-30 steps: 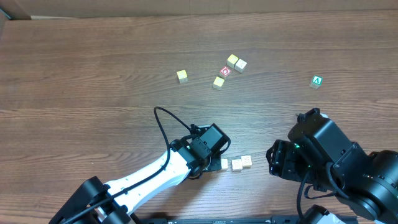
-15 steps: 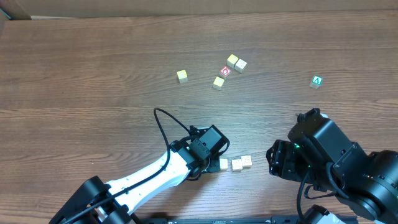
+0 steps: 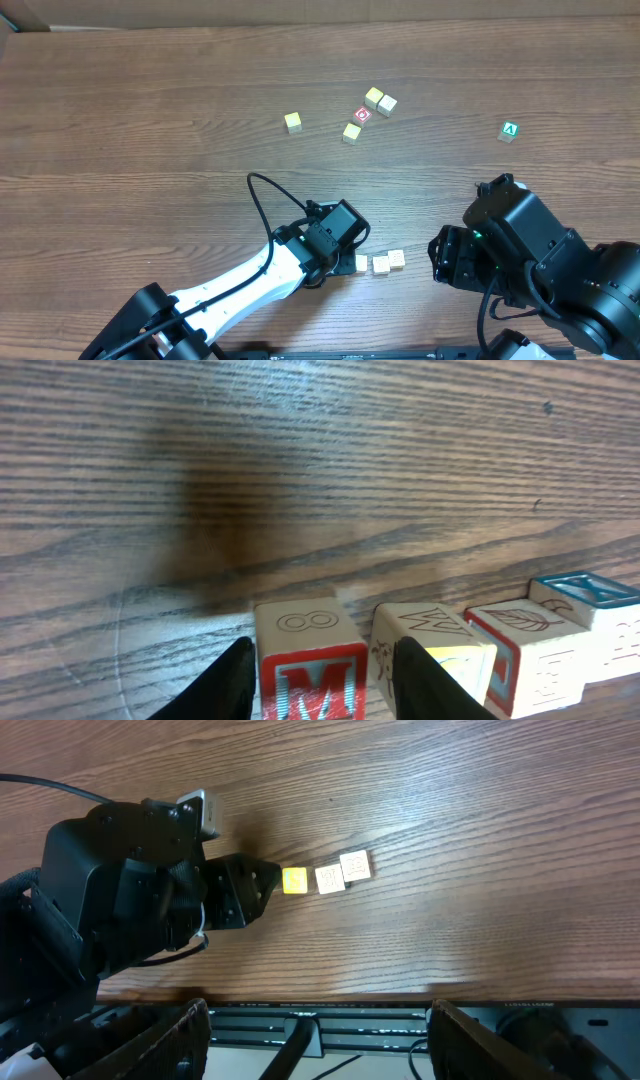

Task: Flip 4 blocks
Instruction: 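Lower the M block at the left end of the row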

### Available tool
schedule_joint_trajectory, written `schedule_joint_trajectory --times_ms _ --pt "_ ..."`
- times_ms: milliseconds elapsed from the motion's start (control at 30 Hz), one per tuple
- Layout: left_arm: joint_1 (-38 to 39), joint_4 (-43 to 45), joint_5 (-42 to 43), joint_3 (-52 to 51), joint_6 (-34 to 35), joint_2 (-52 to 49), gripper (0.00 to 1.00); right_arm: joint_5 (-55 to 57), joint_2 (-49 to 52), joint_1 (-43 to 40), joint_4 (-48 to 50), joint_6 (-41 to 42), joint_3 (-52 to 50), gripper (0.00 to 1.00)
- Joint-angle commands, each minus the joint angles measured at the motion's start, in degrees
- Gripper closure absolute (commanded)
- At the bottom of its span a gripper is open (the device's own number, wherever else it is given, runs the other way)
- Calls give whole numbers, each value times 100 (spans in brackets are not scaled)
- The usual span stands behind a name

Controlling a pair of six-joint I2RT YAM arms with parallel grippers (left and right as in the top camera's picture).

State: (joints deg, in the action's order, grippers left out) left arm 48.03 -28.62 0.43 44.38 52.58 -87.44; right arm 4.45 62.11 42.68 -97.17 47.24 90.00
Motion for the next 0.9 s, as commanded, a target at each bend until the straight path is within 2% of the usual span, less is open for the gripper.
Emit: schedule_joint_trajectory --times_ms 0,400,667,867 --pt "50 103 48 -63 28 -33 62 -4 -24 -33 11 -79 7 29" --pt "50 214 133 -63 101 -33 59 -4 -24 -33 11 -79 7 29" --pt "-11 -317 -330 -63 522 -31 56 -7 -24 -33 13 -79 7 29" --pt "-125 -286 -380 35 -184 4 52 -4 -24 -33 13 -79 7 29"
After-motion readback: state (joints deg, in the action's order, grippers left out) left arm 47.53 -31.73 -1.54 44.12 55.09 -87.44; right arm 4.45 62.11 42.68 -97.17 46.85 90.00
